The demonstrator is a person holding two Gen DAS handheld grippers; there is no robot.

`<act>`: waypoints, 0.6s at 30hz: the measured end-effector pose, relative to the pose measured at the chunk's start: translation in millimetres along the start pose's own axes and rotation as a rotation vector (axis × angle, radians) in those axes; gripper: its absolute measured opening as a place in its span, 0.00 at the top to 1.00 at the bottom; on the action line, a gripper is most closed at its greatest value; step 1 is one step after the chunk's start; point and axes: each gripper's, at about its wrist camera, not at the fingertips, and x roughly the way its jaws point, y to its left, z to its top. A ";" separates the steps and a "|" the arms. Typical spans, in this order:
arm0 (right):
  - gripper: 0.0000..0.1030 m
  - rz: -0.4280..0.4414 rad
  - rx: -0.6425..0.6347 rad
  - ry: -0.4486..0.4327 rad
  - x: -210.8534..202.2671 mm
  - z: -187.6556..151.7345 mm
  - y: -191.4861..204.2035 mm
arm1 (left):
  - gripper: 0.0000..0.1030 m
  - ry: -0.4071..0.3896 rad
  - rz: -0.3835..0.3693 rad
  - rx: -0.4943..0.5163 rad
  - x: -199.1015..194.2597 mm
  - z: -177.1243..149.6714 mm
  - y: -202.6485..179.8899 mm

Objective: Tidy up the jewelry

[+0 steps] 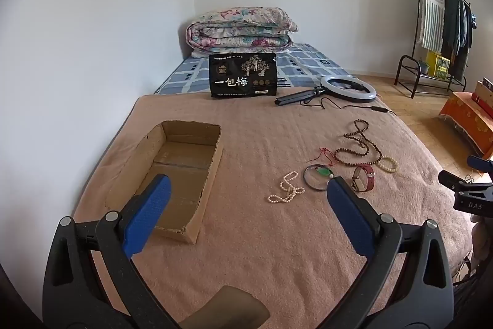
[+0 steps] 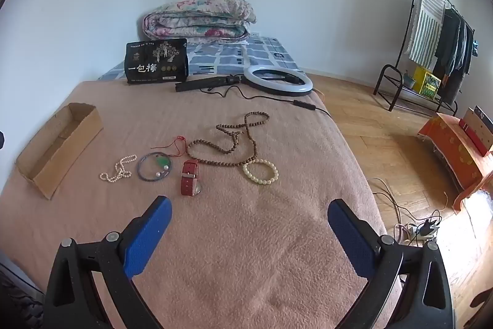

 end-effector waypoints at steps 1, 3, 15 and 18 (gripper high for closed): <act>0.01 0.002 0.006 -0.003 -1.2 0.3 -0.7 | 0.00 -0.009 -0.003 -0.002 -0.4 -0.3 0.2; 0.01 0.022 0.037 0.018 1.1 0.5 -9.4 | 0.00 -0.013 -0.005 0.008 -0.6 -1.0 0.0; 0.01 0.018 0.031 0.023 0.5 -1.6 -5.8 | 0.00 -0.032 0.013 0.025 -10.4 1.4 -2.9; 0.01 0.021 0.030 0.024 1.6 -2.3 -4.2 | 0.00 -0.031 0.011 0.024 -14.4 4.6 -0.3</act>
